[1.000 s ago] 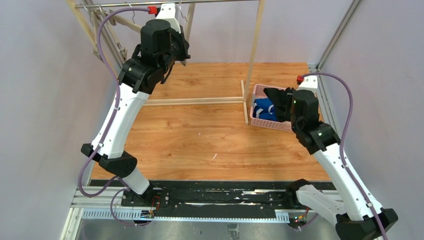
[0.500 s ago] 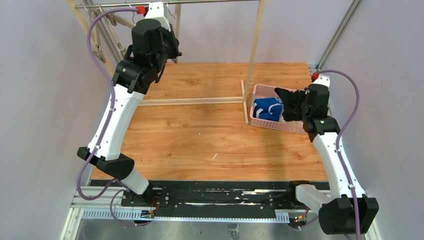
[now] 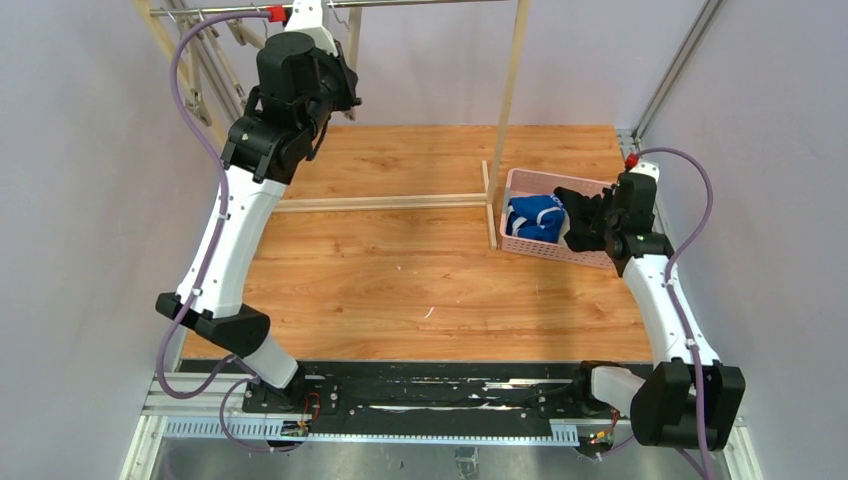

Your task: Remove the underwear clipped to the hanger

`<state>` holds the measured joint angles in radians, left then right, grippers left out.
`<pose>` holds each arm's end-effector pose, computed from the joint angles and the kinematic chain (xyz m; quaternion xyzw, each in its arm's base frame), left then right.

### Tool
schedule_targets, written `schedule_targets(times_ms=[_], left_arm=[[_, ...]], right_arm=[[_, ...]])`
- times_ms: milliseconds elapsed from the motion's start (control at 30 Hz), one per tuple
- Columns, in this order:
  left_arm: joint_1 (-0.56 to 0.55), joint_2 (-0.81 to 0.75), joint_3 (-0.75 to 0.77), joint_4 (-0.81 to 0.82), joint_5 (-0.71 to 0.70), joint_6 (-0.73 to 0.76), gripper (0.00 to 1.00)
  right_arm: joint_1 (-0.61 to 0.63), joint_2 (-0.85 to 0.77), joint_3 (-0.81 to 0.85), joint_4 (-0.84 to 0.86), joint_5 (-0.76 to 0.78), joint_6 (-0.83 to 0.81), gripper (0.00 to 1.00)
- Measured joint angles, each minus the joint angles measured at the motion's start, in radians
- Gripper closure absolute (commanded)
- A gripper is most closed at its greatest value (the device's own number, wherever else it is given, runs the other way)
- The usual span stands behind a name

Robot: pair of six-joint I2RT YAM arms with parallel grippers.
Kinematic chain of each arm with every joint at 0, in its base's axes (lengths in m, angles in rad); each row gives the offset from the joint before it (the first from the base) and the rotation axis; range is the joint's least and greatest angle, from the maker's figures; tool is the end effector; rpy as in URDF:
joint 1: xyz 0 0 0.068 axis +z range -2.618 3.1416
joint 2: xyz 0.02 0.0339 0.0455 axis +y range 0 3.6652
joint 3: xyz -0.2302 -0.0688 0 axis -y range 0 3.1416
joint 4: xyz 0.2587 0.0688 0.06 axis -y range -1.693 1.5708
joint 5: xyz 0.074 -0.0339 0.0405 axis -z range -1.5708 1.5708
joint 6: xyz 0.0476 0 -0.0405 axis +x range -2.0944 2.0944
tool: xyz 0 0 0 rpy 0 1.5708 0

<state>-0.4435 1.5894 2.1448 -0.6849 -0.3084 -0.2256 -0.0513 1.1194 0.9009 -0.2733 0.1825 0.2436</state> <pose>0.3050 -0.1289 0.5156 -0.0200 0.7491 -0.1051 0.6538 0.2908 -0.0236 0.2661 0.1718 0.8382 -0.0287 0.5167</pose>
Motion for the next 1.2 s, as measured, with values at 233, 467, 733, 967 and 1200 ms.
schedule_targets(times_ms=[233,467,733,967,1200], left_arm=[[0.021,0.043,0.032,-0.006,0.025,0.000,1.00],[0.023,0.045,-0.033,0.043,0.032,-0.003,0.89],[0.023,-0.067,-0.192,0.138,0.040,-0.011,0.81],[0.024,-0.190,-0.276,0.163,0.042,0.009,0.69],[0.024,-0.271,-0.297,0.169,0.058,0.030,0.55]], right_arm=[[-0.011,0.031,-0.015,0.028,-0.023,0.018,1.00],[-0.011,0.021,-0.036,0.040,-0.045,0.020,1.00],[-0.011,-0.009,-0.036,0.052,-0.062,0.019,0.99],[-0.011,0.000,-0.036,0.055,-0.071,0.020,0.63],[-0.011,0.038,-0.035,0.078,-0.093,0.011,0.38]])
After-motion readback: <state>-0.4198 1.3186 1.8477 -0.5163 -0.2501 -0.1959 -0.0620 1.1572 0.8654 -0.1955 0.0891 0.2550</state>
